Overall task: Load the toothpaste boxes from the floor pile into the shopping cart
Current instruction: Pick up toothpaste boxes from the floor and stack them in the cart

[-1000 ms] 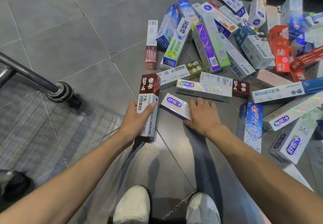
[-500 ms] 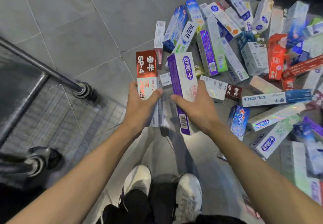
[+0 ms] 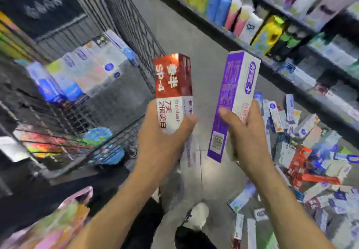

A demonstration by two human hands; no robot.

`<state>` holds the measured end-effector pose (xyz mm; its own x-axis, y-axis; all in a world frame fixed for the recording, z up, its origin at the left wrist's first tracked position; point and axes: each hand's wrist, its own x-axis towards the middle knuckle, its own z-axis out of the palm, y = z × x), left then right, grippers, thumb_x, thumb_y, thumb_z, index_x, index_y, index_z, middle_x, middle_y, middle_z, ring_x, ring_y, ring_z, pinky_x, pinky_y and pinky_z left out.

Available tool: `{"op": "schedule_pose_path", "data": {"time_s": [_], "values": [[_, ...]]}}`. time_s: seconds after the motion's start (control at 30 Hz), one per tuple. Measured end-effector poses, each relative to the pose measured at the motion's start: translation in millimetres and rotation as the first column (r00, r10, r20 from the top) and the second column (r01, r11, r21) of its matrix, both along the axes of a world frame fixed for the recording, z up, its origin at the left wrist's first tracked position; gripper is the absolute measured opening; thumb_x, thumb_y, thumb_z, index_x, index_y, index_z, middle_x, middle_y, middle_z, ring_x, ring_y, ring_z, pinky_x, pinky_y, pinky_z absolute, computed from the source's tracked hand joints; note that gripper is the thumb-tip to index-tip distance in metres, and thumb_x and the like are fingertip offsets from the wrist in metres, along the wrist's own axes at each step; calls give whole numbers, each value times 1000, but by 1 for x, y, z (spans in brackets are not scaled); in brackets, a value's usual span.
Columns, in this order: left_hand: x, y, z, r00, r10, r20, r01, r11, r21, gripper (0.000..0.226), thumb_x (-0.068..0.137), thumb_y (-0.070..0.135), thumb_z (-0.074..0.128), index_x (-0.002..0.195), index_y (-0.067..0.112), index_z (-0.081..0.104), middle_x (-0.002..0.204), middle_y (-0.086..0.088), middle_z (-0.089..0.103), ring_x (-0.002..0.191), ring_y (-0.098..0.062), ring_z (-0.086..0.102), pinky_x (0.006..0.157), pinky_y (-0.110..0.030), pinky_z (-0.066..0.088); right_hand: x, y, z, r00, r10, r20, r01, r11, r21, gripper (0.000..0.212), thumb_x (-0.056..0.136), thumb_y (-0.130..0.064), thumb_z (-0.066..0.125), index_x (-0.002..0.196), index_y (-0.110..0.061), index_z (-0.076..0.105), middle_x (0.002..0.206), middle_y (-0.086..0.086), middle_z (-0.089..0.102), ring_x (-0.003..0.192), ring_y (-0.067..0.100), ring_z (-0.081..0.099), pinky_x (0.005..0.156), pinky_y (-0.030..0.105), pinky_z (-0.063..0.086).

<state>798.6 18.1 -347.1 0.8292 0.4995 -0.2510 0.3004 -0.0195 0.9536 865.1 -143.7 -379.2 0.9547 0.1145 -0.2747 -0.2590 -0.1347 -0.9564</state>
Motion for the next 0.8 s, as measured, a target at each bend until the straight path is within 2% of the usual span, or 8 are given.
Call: {"op": "schedule_pose_path", "data": {"time_s": [0.07,0.13,0.27,0.47,0.57,0.67,0.73,0.8], "values": [[-2,48,43,995,101,7,-101,995,26,28,83,36,81,100,34,59,92,14,70,81,-4,66,71,-22,54,14,42,45,997,72,21,-71,997,-35,52,73,-45,73,120,-31,56,113,-5,69,104,16,67,91,40,54],[-6,96,71,978,210,1,-210,977,29,29,84,34,79,106,32,59,92,12,71,80,-2,66,69,-18,50,22,87,79,984,176,19,-174,982,-70,50,74,-45,74,119,-32,57,107,-14,70,99,5,66,88,28,52],[-15,176,91,917,392,-72,-387,920,66,25,85,30,79,102,27,61,86,11,71,72,4,64,64,-14,47,27,175,108,935,354,-30,-355,930,-92,36,90,-18,73,121,-27,57,105,-19,71,97,-3,65,79,12,48],[-27,240,57,809,552,-201,-526,833,170,30,87,14,78,108,8,58,77,16,58,64,25,52,58,0,37,17,281,69,870,481,-107,-491,864,-107,39,86,-14,78,118,-21,56,105,-12,69,88,-9,64,75,10,45],[-27,246,28,749,606,-268,-566,796,215,41,87,14,78,117,1,53,76,18,43,62,36,34,63,-4,32,14,306,33,824,535,-187,-562,813,-151,45,83,-22,81,119,-22,55,102,-13,71,90,-6,66,85,24,50],[-16,243,-1,705,618,-349,-600,781,172,48,86,12,76,122,22,46,83,8,56,73,19,46,60,-7,35,20,322,-6,774,576,-262,-626,760,-177,58,71,-44,84,120,-31,55,114,-6,72,106,10,69,99,46,53],[-8,243,-25,686,626,-370,-610,773,176,46,84,11,75,119,21,45,86,5,58,71,-7,55,56,-5,37,29,328,-31,747,601,-284,-659,725,-201,53,68,-45,84,113,-43,56,115,-4,71,107,14,69,99,49,53],[-2,247,-50,644,630,-434,-624,761,179,45,85,10,74,122,14,47,98,1,57,85,-20,59,67,-9,42,38,335,-48,720,622,-306,-691,685,-233,52,73,-35,83,116,-42,55,113,-6,71,104,11,69,98,46,54]]}}
